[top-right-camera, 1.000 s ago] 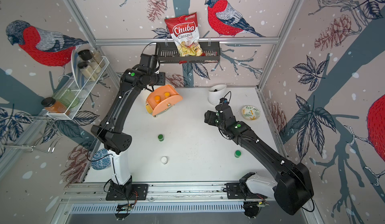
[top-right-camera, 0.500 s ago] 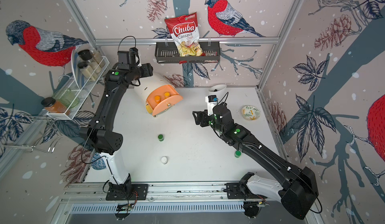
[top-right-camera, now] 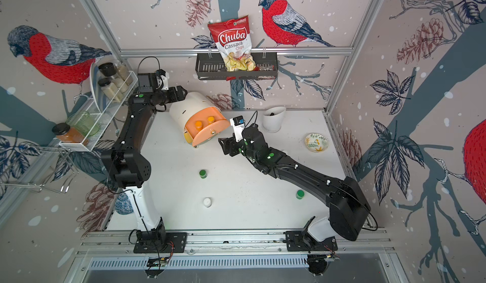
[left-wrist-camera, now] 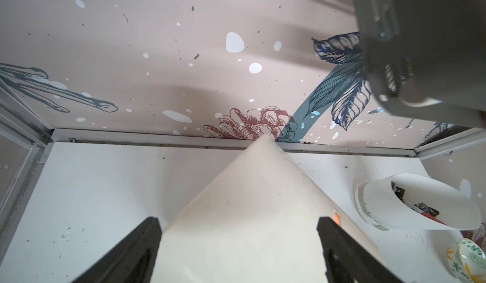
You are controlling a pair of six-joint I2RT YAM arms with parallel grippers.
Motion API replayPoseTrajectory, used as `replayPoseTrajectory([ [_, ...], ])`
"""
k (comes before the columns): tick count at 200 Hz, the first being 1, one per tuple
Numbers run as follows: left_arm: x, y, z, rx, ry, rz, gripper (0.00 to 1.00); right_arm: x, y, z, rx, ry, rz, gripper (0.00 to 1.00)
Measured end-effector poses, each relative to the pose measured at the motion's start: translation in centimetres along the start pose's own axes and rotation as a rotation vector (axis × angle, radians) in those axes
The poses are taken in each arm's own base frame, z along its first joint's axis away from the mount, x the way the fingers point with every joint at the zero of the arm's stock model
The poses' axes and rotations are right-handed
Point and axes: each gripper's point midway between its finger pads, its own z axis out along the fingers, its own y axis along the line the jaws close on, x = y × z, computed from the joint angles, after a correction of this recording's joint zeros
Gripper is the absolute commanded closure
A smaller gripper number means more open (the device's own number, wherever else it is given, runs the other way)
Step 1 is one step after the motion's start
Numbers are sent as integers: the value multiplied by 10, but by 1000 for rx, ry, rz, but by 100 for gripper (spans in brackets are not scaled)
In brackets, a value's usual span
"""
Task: Put the paint cans in the drawer according to color
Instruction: Close the drawer in the storage box.
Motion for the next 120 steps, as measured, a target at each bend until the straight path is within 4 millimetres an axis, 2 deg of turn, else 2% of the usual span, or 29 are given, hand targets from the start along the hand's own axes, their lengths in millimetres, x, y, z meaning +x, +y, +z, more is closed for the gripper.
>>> replayPoseTrajectory([
  [33, 12, 26, 16, -30, 40, -12, 5, 1, 8, 24, -17, 18, -4, 23],
  [76, 21, 28, 25, -6, 63, -5, 5, 16, 7, 44, -11, 59, -7, 27],
  [120, 20, 26, 26, 19, 61, -3, 6, 21, 1, 61, 23, 77, -12, 31],
])
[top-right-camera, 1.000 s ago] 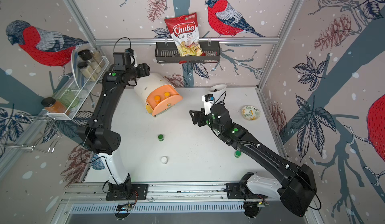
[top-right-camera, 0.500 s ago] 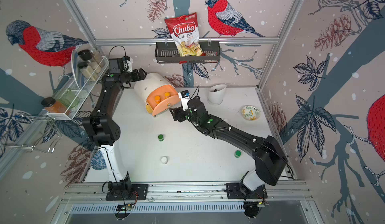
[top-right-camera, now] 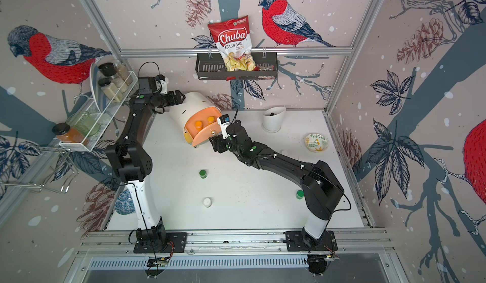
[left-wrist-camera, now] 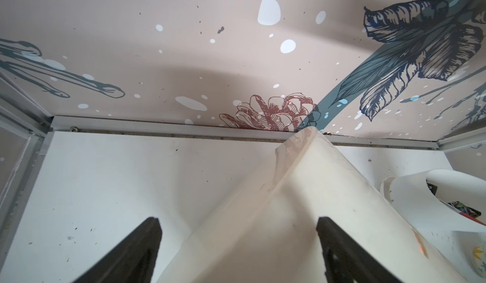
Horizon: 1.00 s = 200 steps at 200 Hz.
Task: Put the paint cans in the drawer according to color
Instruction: Close the drawer in the storage box.
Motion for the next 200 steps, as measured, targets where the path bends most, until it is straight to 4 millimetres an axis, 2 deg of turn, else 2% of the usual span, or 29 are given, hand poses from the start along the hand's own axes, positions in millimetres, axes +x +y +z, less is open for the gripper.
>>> replayPoseTrajectory([
  [64, -3, -12, 5, 86, -13, 9, 14, -2, -6, 21, 26, 3, -19, 43],
  [116, -1, -18, 7, 125, -8, 6, 14, -3, -9, 38, 32, 7, -24, 53],
  [144, 0, -18, 8, 131, -6, 5, 15, 1, -11, 43, 35, 15, -24, 55],
  [200, 0, -19, 8, 139, -20, 5, 16, -8, -13, 53, 37, -1, -40, 58],
])
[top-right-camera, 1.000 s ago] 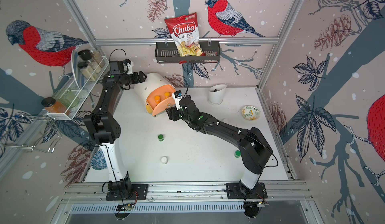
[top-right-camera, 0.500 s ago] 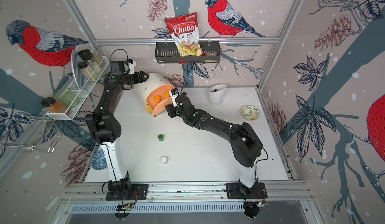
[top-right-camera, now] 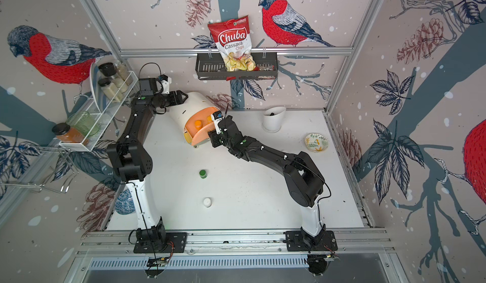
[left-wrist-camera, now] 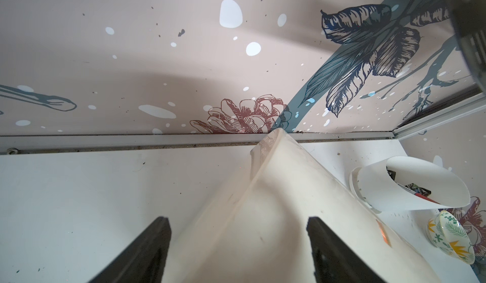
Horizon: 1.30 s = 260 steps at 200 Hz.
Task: Put the paint cans in the drawer according to color
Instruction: Close the drawer in the storage box.
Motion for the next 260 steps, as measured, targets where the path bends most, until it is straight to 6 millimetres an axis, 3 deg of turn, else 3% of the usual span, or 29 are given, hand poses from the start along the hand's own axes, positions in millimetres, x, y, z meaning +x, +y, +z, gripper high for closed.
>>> replayPoseTrajectory([
  [87, 4, -15, 2, 51, 5, -3, 19, -24, -3, 25, 3, -44, -24, 59],
  [140, 10, -28, 3, 82, 6, 9, 20, -28, -3, 39, 3, -44, -27, 59],
  [215, 17, -49, 5, 99, 8, 34, 18, -22, -7, 42, 14, -16, -25, 59],
  [260, 12, -59, -2, 105, 17, 5, 8, -22, -4, 34, -2, 2, -22, 45],
])
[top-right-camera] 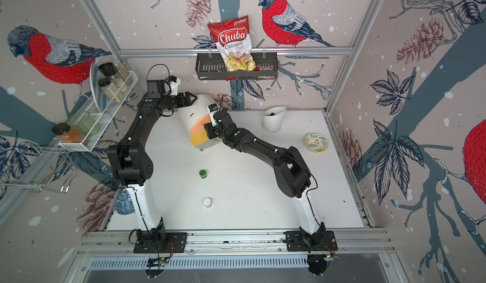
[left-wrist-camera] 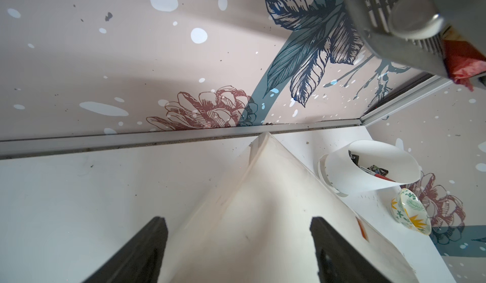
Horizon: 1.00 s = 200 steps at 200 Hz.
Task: Put the paint cans in the drawer according to color
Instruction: Close the drawer in the storage box, then open the drawer in the storage box.
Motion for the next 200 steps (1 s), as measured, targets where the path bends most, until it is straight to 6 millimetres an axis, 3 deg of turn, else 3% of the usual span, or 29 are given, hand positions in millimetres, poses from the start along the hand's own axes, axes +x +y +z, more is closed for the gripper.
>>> replayPoseTrajectory([
  [29, -17, -11, -17, -8, -25, 14, 4, -13, 4, -26, -12, -17, 0, 39],
  [57, -12, -11, -43, -58, -29, -23, 4, -18, 5, -54, -15, -32, 0, 38],
  [104, 17, -30, -89, -74, -64, -67, 4, 16, -2, -83, -9, -4, 6, 38],
  [150, 16, -41, -108, -70, -125, -43, 4, 32, -5, -77, -9, -10, 12, 40],
  [200, -5, -31, -86, -50, -151, 11, 4, 51, -10, -50, 8, -6, 25, 36],
])
